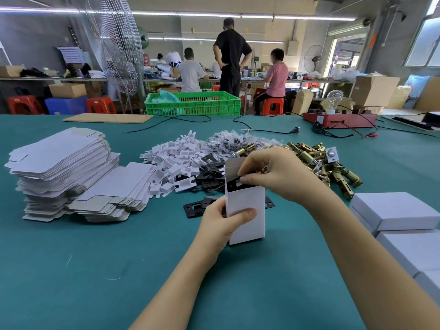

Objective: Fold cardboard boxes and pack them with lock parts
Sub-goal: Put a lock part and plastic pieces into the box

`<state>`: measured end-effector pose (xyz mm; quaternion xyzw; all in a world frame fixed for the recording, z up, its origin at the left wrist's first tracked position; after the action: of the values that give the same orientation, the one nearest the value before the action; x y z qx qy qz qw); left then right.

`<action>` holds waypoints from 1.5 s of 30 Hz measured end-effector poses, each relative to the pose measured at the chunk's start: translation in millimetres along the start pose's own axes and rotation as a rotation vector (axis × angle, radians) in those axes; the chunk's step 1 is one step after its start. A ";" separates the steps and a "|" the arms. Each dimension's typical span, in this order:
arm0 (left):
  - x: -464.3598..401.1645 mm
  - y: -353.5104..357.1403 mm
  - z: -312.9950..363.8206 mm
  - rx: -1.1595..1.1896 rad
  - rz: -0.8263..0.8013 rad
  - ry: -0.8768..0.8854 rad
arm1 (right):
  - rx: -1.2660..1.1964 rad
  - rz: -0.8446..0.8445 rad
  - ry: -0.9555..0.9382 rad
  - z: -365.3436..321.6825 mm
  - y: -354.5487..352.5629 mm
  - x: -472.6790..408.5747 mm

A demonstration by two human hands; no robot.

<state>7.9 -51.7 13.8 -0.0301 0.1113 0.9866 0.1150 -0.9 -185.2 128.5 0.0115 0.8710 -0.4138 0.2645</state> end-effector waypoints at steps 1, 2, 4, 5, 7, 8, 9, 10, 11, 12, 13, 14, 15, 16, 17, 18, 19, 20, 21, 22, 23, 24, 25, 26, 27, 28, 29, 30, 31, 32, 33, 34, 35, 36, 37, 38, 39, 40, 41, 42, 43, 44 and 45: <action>0.1 0.0 0.2 -0.001 -0.002 0.002 | 0.002 0.004 -0.007 -0.4 0.1 0.2; 0.1 0.0 0.2 -0.005 -0.004 0.007 | 0.008 0.021 -0.019 -1.3 -0.7 -0.1; 1.0 0.1 0.8 -0.018 -0.013 0.026 | 0.017 0.055 -0.038 -3.9 -4.9 0.1; 1.5 0.2 1.2 -0.028 -0.016 0.037 | 0.019 0.056 -0.044 -5.1 -7.7 0.6; 2.0 0.4 1.4 -0.059 -0.024 0.062 | 0.037 0.040 -0.047 -6.9 -14.7 1.8; 1.9 0.6 1.3 -0.077 -0.028 0.073 | 0.055 0.033 -0.046 -7.4 -18.7 2.4; 1.9 0.9 1.1 -0.093 -0.033 0.083 | 0.077 0.032 -0.044 -7.7 -22.7 3.1; 1.9 1.2 0.8 -0.104 -0.036 0.094 | 0.098 0.037 -0.041 -8.2 -26.1 3.7; 1.7 1.3 0.4 -0.115 -0.037 0.103 | 0.121 0.041 -0.038 -9.2 -28.9 4.5; 1.5 1.3 -0.1 -0.125 -0.039 0.111 | 0.145 0.039 -0.033 -10.6 -30.6 5.1; 1.6 1.5 -0.4 -0.134 -0.044 0.118 | 0.173 0.025 -0.028 -12.6 -31.5 5.9; 2.1 1.7 -0.5 -0.141 -0.051 0.128 | 0.203 0.002 -0.024 -14.8 -32.1 6.7; 2.6 1.7 -0.4 -0.146 -0.057 0.139 | 0.236 -0.023 -0.021 -17.2 -32.6 7.9; 3.1 1.9 -0.5 -0.149 -0.061 0.149 | 0.272 -0.042 -0.020 -19.7 -33.4 9.0; 3.5 1.9 -0.4 -0.150 -0.062 0.156 | 0.312 -0.052 -0.019 -22.2 -34.1 10.2; 4.0 2.4 -0.2 -0.153 -0.062 0.163 | 0.351 -0.053 -0.019 -24.6 -34.8 11.1; 4.7 2.9 0.2 -0.157 -0.064 0.170 | 0.383 -0.051 -0.020 -27.2 -34.8 12.2; 5.3 3.7 0.7 -0.163 -0.066 0.177 | 0.403 -0.050 -0.023 -29.8 -34.2 12.8; 5.7 4.3 1.2 -0.170 -0.067 0.183 | 0.416 -0.052 -0.030 -32.0 -33.0 13.3; 5.8 4.6 1.6 -0.174 -0.066 0.184 | 0.427 -0.055 -0.037 -33.5 -31.3 13.4; 5.8 4.7 2.3 -0.172 -0.063 0.182 | 0.443 -0.058 -0.044 -34.3 -29.8 13.1; 5.8 4.9 3.0 -0.166 -0.061 0.178 | 0.462 -0.062 -0.048 -34.7 -28.4 12.8; 5.7 5.1 3.5 -0.163 -0.060 0.175 | 0.480 -0.064 -0.048 -34.6 -27.1 12.4; 5.6 5.4 3.9 -0.162 -0.060 0.175 | 0.493 -0.062 -0.048 -34.6 -26.1 12.0; 5.5 5.6 4.6 -0.161 -0.058 0.175 | 0.498 -0.057 -0.048 -34.6 -25.2 11.9; 5.4 5.8 5.1 -0.157 -0.057 0.176 | 0.493 -0.049 -0.051 -34.7 -24.6 11.9; 5.4 5.7 5.6 -0.152 -0.055 0.179 | 0.482 -0.044 -0.057 -34.9 -23.9 12.0; 5.3 5.8 6.0 -0.148 -0.053 0.179 | 0.469 -0.047 -0.065 -34.8 -23.4 12.3; 5.3 5.7 6.1 -0.145 -0.053 0.176 | 0.462 -0.058 -0.072 -34.4 -23.0 12.5; 5.2 5.6 5.9 -0.143 -0.054 0.172 | 0.465 -0.074 -0.082 -33.8 -22.7 12.5; 5.1 5.4 5.3 -0.140 -0.055 0.167 | 0.469 -0.087 -0.092 -33.0 -22.5 12.4; 5.0 5.5 4.7 -0.138 -0.054 0.162 | 0.468 -0.095 -0.101 -32.0 -22.4 12.2; 4.9 5.6 4.3 -0.136 -0.052 0.156 | 0.460 -0.096 -0.104 -30.9 -22.3 12.1; 4.9 5.9 4.0 -0.132 -0.050 0.150 | 0.452 -0.093 -0.102 -29.7 -22.1 11.8; 4.7 6.2 3.8 -0.129 -0.050 0.146 | 0.445 -0.087 -0.096 -28.9 -21.8 11.7; 4.6 6.4 3.6 -0.128 -0.050 0.145 | 0.439 -0.085 -0.091 -28.3 -21.6 11.4; 4.7 6.4 3.7 -0.130 -0.050 0.145 | 0.429 -0.087 -0.090 -28.1 -21.3 11.2; 4.8 6.5 3.9 -0.132 -0.051 0.145 | 0.414 -0.091 -0.094 -28.1 -21.3 11.0; 4.9 6.3 4.2 -0.132 -0.056 0.145 | 0.389 -0.094 -0.102 -28.5 -22.2 10.7; 5.0 6.1 4.3 -0.133 -0.061 0.146 | 0.357 -0.092 -0.111 -29.0 -23.6 10.5; 5.3 6.1 4.7 -0.133 -0.065 0.147 | 0.324 -0.088 -0.114 -29.5 -25.5 10.6; 5.4 6.1 5.2 -0.132 -0.067 0.148 | 0.299 -0.087 -0.111 -29.6 -27.1 10.8; 5.4 6.1 5.4 -0.132 -0.066 0.147 | 0.285 -0.093 -0.103 -29.4 -28.0 11.1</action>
<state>1.0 -55.0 19.9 -0.1136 0.0530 0.9827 0.1365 -30.3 -184.5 158.5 -0.0124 0.7883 -0.5451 0.2851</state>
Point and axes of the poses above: each hand's wrist, its own x-axis away from the middle knuckle, its own y-axis out of the palm, z = x × y, the point moved 2 cm from there along -x, towards the middle knuckle, and after that the axes turned 6 degrees about z, right-handed, at the moved point
